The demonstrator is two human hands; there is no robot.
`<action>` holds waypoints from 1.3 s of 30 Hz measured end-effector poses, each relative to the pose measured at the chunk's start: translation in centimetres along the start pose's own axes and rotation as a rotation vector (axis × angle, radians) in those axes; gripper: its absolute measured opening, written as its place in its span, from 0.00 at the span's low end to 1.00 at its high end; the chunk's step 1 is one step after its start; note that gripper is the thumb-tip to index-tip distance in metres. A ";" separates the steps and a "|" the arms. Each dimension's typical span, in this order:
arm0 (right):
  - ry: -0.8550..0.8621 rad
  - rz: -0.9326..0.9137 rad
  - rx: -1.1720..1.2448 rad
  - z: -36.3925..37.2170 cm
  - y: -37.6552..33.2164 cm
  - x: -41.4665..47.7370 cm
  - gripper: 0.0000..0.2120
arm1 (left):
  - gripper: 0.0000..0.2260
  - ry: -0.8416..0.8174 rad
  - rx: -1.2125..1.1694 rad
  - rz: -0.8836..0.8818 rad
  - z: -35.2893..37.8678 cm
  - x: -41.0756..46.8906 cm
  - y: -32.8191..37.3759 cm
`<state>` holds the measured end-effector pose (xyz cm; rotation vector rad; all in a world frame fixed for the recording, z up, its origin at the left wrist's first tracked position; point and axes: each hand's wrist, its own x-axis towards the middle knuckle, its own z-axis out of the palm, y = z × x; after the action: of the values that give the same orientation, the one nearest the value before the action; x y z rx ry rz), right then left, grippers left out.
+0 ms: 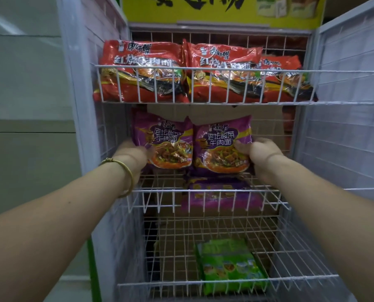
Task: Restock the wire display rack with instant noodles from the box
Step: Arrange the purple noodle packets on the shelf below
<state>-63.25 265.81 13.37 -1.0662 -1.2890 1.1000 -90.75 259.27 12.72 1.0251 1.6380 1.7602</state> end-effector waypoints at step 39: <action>0.034 -0.163 -0.017 3.2 2.7 4.0 0.07 | 0.14 0.056 -0.021 0.036 0.8 4.4 -2.7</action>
<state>-66.51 270.15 11.45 -0.9697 -1.3357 0.9461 -92.97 263.57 10.86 1.0098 1.6410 1.8415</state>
